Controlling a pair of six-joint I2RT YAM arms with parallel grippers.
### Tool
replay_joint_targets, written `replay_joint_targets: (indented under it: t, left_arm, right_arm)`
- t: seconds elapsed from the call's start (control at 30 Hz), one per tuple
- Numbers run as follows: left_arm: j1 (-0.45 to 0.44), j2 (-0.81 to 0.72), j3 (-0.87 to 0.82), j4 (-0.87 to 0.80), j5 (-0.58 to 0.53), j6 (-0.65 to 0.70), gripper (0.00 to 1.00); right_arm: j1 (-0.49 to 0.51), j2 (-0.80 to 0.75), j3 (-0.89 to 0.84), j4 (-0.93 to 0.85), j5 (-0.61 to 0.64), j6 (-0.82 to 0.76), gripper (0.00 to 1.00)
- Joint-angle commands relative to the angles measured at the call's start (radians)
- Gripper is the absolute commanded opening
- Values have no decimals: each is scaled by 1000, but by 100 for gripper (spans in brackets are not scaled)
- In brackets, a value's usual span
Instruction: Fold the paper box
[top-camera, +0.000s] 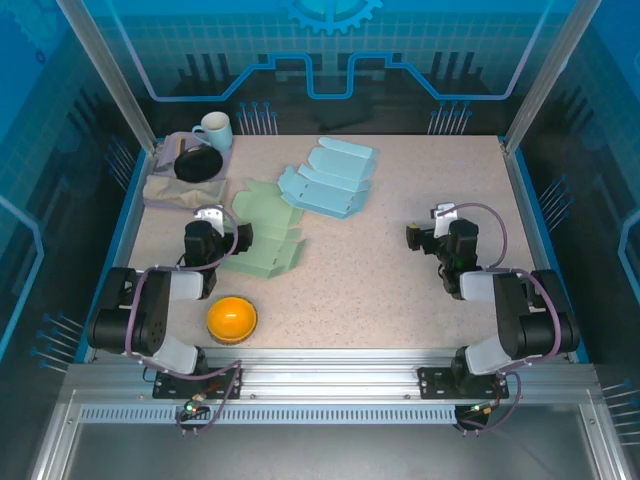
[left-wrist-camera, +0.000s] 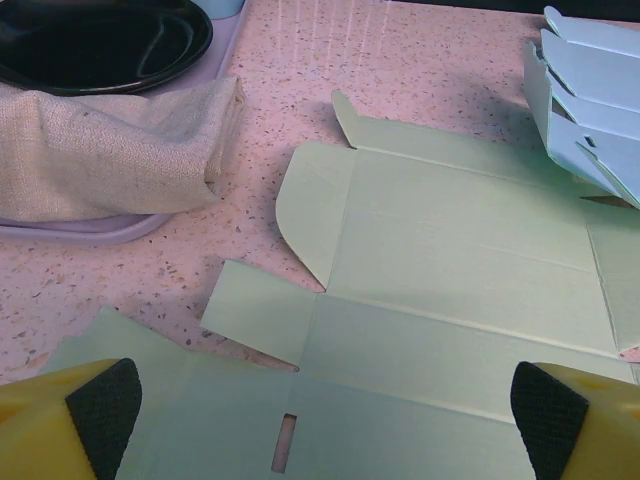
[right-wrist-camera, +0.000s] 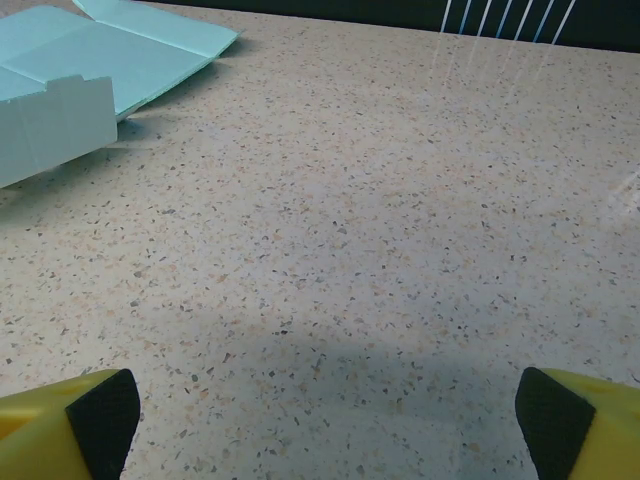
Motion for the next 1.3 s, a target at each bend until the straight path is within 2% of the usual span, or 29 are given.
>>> replay_joint_targets:
  t: [0.0, 0.9, 0.93, 1.0, 1.07, 1.17, 1.27]
  left_arm:
    - [4, -5, 6, 21, 12, 20, 99]
    - [9, -8, 11, 22, 6, 11, 99]
    - [3, -39, 33, -40, -42, -2, 99]
    - [-8, -114, 115, -239, -112, -14, 99]
    - [-28, -175, 185, -372, -225, -59, 99]
    - [-32, -260, 280, -585, -269, -208, 99]
    - [-32, -277, 354, -745, -241, -471, 99]
  right_arm:
    - [10, 10, 17, 18, -11, -9, 100]
    - [2, 10, 20, 13, -26, -6, 100]
    - [4, 3, 27, 1, -34, -10, 100]
    - [21, -62, 83, -143, -29, -30, 100]
    - [47, -118, 157, -307, 38, -31, 100]
    - [73, -140, 324, -548, 101, 29, 100]
    - [99, -89, 509, -748, 67, 69, 100]
